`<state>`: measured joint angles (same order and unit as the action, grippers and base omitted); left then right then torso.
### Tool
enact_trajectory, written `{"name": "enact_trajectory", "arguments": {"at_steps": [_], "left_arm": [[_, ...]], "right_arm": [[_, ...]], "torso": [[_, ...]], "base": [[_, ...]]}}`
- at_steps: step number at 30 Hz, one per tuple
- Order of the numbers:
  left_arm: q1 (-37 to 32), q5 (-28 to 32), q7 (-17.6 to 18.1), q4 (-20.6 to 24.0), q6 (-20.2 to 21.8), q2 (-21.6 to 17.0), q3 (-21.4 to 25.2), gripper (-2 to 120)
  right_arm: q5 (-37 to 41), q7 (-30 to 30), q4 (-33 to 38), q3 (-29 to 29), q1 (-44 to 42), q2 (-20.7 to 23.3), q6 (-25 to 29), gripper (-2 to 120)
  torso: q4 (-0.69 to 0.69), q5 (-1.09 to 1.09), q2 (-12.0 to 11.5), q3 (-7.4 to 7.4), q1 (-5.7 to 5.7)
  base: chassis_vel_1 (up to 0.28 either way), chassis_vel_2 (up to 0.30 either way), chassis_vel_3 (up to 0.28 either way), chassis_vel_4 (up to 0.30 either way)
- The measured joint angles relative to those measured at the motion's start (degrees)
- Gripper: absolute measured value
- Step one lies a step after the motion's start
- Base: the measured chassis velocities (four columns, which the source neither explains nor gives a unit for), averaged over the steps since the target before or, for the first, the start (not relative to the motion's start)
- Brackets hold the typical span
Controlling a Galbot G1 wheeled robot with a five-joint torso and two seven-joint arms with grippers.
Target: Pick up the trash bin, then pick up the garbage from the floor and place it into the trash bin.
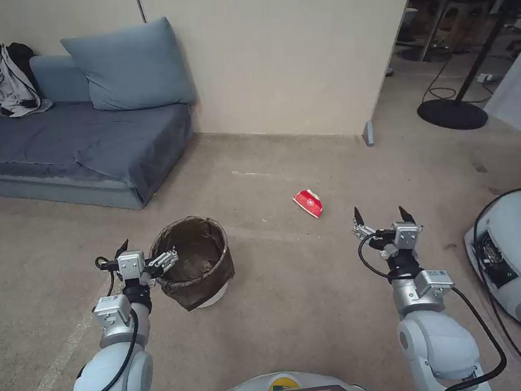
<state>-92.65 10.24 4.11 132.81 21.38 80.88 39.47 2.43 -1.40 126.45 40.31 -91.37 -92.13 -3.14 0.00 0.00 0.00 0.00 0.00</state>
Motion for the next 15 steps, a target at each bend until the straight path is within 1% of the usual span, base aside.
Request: {"name": "enact_trajectory", "arguments": {"at_steps": [3, 4, 5, 8, 11, 13, 15], "left_arm": [[1.7, 3.6, 0.4, -1.1, 4.1, -2.1, 1.3, 100], [1.7, 3.6, 0.4, -1.1, 4.1, -2.1, 1.3, 100], [2.3, 4.3, 0.4, -1.6, 5.0, -2.7, 1.6, 100], [4.3, 6.9, 0.4, -4.4, 7.9, -5.7, 2.6, 100], [4.9, 8.1, 0.6, -5.2, 9.0, -6.6, 2.7, 100], [6.8, 10.9, 2.3, -7.2, 12.2, -8.4, 2.1, 100], [7.3, 11.5, 2.9, -7.7, 12.9, -8.8, 1.8, 100]], "right_arm": [[0.0, 0.1, -0.3, 0.0, 0.0, 0.0, 0.0, 100], [0.0, 0.1, -0.3, 0.0, 0.0, 0.0, 0.0, 100], [0.1, 0.1, -0.4, 0.0, 0.0, 0.0, 0.0, 100], [0.2, 0.2, -0.9, 0.0, -0.1, 0.0, 0.1, 100], [0.2, 0.2, -1.1, 0.0, -0.2, 0.0, 0.1, 100], [0.4, 0.4, -1.7, 0.1, -0.1, 0.0, 0.1, 100], [0.5, 0.4, -1.8, 0.1, -0.1, 0.0, 0.1, 100]], "torso": [[0.0, 0.0, 0.0, 0.0, 0.0], [0.0, 0.0, 0.0, 0.0, 0.0], [0.0, 0.0, 0.0, 0.0, 0.0], [-0.01, 0.0, 0.0, 0.0, 0.0], [0.0, -0.01, 0.0, 0.0, 0.0], [0.0, -0.01, 0.0, 0.0, 0.0], [0.0, -0.01, 0.0, 0.0, 0.0]], "base": [[0.0, 0.0, 0.0, 0.0], [0.0, 0.0, 0.0, 0.0], [0.0, 0.0, 0.0, 0.0], [0.0, 0.0, 0.0, 0.0], [0.0, 0.0, 0.0, 0.0], [0.0, 0.0, 0.0, 0.0], [0.0, 0.0, 0.0, 0.0]]}}
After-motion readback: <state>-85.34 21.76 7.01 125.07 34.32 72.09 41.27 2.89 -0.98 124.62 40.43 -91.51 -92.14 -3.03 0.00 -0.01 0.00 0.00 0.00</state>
